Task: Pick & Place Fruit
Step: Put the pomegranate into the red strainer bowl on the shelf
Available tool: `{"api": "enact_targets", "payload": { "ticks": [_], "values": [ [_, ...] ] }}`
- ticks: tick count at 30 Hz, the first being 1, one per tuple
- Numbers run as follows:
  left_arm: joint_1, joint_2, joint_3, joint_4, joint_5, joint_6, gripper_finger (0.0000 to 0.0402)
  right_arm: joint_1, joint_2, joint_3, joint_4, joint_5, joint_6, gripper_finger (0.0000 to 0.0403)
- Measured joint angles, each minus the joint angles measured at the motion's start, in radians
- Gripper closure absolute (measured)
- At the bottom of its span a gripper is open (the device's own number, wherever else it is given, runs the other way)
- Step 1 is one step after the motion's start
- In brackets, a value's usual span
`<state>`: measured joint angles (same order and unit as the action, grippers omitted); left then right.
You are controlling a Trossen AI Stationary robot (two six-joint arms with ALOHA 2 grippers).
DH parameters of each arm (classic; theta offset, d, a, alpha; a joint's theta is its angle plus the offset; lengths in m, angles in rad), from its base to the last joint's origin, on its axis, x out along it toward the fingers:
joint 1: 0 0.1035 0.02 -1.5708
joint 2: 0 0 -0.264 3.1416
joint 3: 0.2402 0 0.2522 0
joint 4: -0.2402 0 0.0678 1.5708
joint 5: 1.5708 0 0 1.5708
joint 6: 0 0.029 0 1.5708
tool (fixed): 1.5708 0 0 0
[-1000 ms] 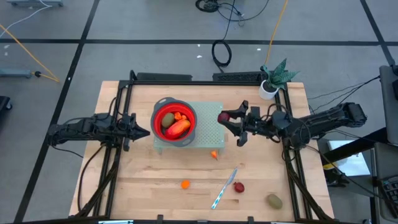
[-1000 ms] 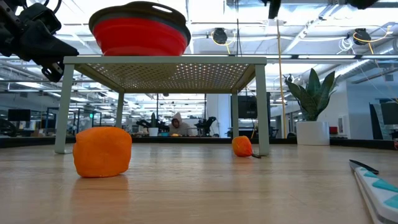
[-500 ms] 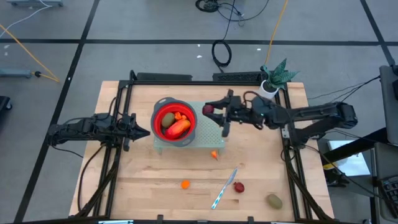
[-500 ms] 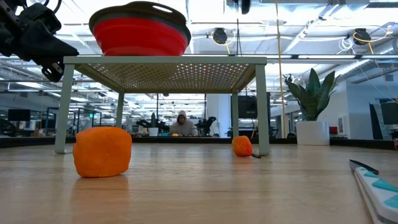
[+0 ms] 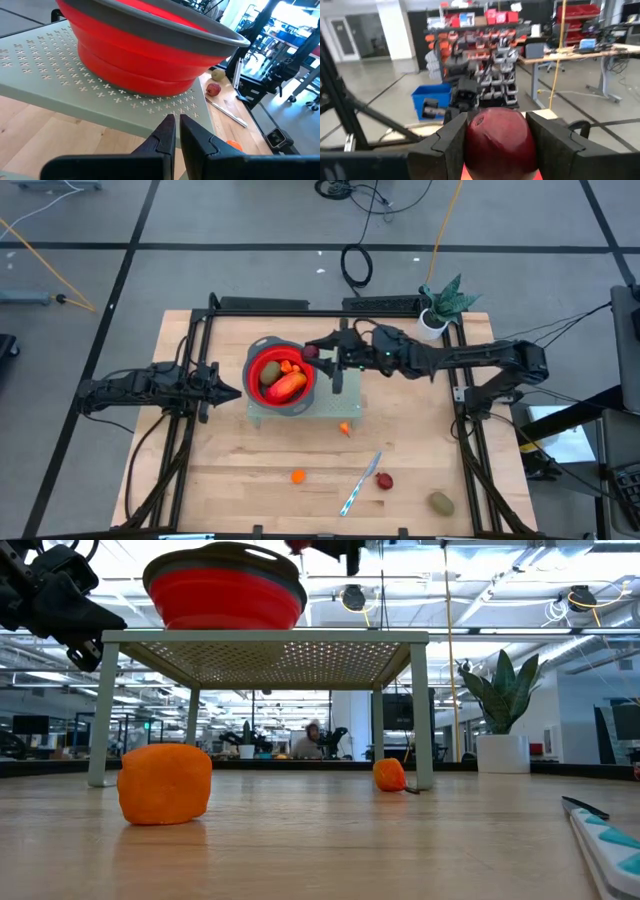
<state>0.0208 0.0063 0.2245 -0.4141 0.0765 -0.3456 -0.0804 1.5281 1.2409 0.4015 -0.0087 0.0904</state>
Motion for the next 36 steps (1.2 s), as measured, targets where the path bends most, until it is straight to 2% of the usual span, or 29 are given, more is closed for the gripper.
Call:
{"api": "enact_targets", "payload": {
  "ticks": [16,36],
  "values": [
    [0.0,0.0,0.0,0.0,0.0,-0.002,0.0378,-0.005,0.168,0.084,-0.01,-0.132,0.037,0.0221],
    [0.0,0.0,0.0,-0.001,0.0,-0.003,0.0378,-0.012,0.206,0.082,-0.095,-0.123,-0.031,0.022]
  ]
}}
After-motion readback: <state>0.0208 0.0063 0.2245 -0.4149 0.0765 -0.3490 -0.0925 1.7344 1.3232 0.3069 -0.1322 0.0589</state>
